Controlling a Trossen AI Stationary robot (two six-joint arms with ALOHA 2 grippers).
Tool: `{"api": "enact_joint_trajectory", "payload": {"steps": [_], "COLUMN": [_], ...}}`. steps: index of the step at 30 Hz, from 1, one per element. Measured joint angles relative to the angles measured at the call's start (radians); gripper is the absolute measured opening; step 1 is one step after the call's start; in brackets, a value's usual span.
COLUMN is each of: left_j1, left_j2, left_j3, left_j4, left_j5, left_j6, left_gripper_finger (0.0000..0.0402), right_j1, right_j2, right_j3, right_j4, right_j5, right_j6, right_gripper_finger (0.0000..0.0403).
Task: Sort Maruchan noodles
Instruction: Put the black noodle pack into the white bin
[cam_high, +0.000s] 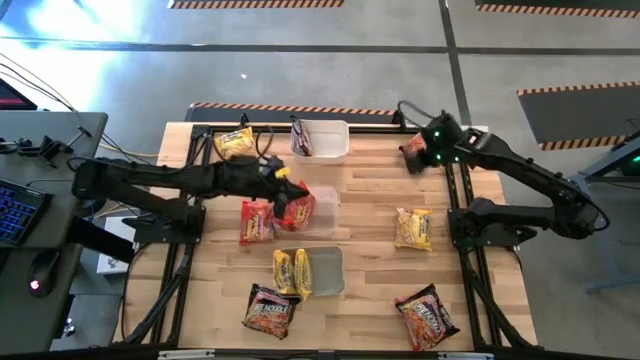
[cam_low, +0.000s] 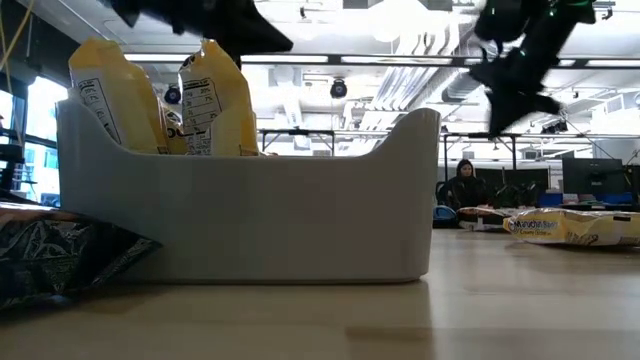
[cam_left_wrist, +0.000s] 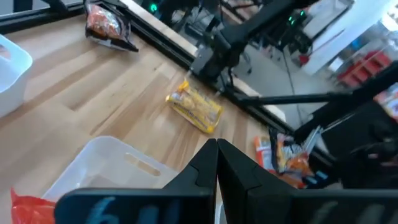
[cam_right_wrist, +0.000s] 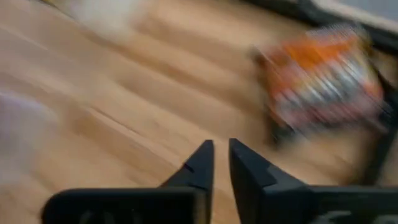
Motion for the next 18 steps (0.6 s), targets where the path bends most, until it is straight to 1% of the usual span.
{"api": "enact_joint_trajectory", "payload": {"steps": [2,4,6,8,11,14,18], "left_j1": [0.025,0.047,0.065,0.080,0.090,0.093,0.093], "left_j2": [0.002,0.004,0.011,0.011,0.010,0.010,0.010], "left_j3": [-0.020,-0.023,-0.022,-0.023,-0.023,-0.023,-0.023], "left_j4": [0.045,0.058,0.066,0.066,0.067,0.066,0.061], "left_j5": [0.013,0.013,0.011,-0.016,-0.054,-0.055,-0.055], "left_j6": [-0.017,-0.021,-0.014,-0.007,-0.047,-0.045,-0.027], "left_gripper_finger": [0.0000,0.0000,0.0000,0.0000,0.0000,0.0000,0.0000], "right_j1": [-0.007,-0.016,-0.027,-0.040,-0.071,-0.101,-0.137], "right_j2": [0.034,0.081,0.145,0.221,0.339,0.442,0.537], "right_j3": [0.000,0.000,0.000,0.000,0.000,0.000,0.000], "right_j4": [-0.087,-0.127,-0.118,-0.097,-0.076,-0.030,0.052], "right_j5": [0.046,0.059,0.068,0.095,0.143,0.168,0.166], "right_j6": [-0.024,-0.061,-0.111,-0.161,-0.206,-0.226,-0.202], "right_gripper_finger": [0.0058,0.0095,0.0134,0.0172,0.0218,0.0243,0.0247]}}
